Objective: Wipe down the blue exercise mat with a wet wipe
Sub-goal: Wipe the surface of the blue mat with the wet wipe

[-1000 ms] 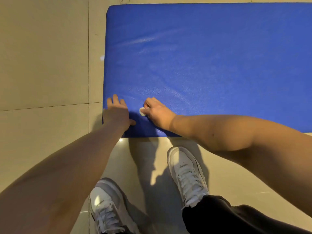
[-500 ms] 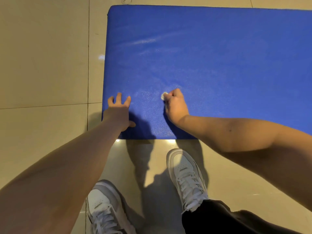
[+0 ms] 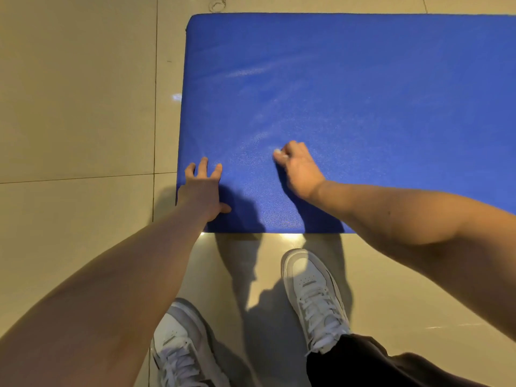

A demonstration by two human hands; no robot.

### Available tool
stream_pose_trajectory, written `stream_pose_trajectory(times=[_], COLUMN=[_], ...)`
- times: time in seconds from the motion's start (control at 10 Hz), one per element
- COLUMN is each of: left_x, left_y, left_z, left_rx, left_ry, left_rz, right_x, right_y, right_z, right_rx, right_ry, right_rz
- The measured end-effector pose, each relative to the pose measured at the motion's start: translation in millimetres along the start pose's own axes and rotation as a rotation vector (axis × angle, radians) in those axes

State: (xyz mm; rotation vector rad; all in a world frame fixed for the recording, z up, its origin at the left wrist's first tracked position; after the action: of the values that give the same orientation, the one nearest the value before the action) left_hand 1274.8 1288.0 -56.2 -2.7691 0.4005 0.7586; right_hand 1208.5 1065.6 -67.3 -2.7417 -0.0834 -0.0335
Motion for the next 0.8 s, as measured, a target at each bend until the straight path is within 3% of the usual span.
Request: stream_pose_trajectory(times=[0.1, 0.2, 0.3, 0.4, 0.5, 0.6, 0.7, 0.8], left_x=[-1, 1, 2, 5, 6, 5, 5, 4], left_y=[0, 1, 2, 2, 2, 1, 1, 0], left_z=[-1, -1, -1, 0, 0, -1, -2, -3], left_rx=[0.009, 0.014, 0.023, 0.018, 0.0, -0.018, -0.038, -0.033], left_ry=[0.015, 0.017, 0.029, 0.008, -0.022, -0.025, -0.013, -0.025], left_rz=[0.001, 0.003, 0.008, 0.002, -0.006, -0.013, -0.009, -0.002], right_x=[-12, -7, 10, 38, 47, 42, 36, 23], right_y=[43, 36, -3, -80, -97, -76, -41, 25], right_z=[-9, -11, 3, 25, 28, 23, 10, -17], right_rx=[-0.064, -0.066, 0.002, 0.123, 0.175, 0.093, 0.024, 0.073], right_ry=[0.033, 0.054, 0.031, -0.106, -0.14, -0.183, -0.105, -0.002], right_rz=[0.209, 0.365, 0.288, 0.05, -0.066, -0.193, -0.182, 0.182])
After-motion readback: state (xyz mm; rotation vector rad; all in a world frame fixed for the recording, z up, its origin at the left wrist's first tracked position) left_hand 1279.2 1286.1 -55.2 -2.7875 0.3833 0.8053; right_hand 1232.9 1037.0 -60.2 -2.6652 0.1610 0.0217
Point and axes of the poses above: each hand's wrist, its own x-axis towards the middle knuckle, its own z-axis out of the palm, y = z × x, the point moved 7 cm from there along x, towards the middle knuckle, and after that the axes turned 12 degrees about -z, right-handed, at the moved point
